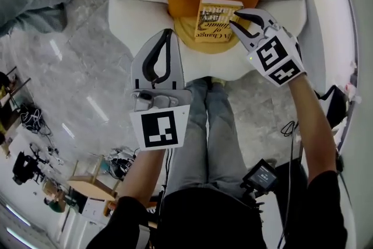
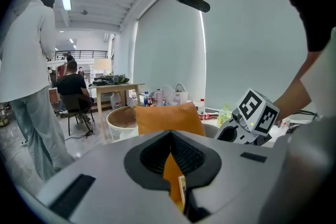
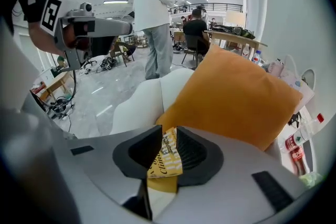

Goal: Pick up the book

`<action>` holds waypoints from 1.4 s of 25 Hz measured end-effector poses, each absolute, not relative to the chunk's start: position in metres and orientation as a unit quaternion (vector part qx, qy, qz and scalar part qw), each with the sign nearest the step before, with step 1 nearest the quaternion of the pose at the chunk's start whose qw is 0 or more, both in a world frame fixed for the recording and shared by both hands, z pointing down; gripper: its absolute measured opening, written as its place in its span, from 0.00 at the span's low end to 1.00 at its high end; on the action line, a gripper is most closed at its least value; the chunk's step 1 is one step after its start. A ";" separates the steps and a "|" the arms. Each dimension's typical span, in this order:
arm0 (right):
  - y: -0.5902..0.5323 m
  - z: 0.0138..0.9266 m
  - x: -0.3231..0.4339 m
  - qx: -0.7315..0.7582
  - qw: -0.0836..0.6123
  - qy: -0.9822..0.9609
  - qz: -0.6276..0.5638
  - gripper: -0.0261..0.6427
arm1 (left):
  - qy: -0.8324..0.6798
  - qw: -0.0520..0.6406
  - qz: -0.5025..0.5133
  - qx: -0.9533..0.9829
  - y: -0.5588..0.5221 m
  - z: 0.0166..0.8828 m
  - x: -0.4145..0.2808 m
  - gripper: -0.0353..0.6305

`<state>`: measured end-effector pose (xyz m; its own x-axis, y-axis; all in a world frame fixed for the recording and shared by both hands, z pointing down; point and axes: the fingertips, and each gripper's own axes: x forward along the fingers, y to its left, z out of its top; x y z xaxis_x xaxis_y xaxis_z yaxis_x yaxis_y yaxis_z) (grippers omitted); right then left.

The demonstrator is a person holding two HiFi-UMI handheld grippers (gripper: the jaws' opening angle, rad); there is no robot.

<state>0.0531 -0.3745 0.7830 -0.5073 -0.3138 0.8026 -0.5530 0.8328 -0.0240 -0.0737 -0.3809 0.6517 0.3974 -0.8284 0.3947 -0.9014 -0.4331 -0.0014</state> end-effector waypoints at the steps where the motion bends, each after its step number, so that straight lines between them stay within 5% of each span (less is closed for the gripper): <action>1: -0.376 0.789 0.055 0.251 0.429 -0.856 0.141 0.18 | -0.520 0.109 0.173 0.829 -0.382 0.660 -0.071 0.07; 20: -0.407 0.942 0.057 0.197 0.492 -0.837 0.133 0.31 | -0.500 0.131 0.218 0.828 -0.381 0.764 -0.075 0.07; 27: -0.418 0.982 0.052 0.149 0.520 -0.832 0.124 0.44 | -0.492 0.129 0.227 0.830 -0.382 0.779 -0.073 0.07; 35: -0.410 0.997 0.053 0.091 0.551 -0.817 0.146 0.43 | -0.485 0.134 0.233 0.832 -0.375 0.789 -0.071 0.07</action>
<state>0.0526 -0.4095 0.9974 -0.3766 0.0118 0.9263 -0.3094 0.9409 -0.1378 -0.0714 -0.3755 0.7889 0.4203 -0.7452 0.5178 -0.8698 -0.4934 -0.0041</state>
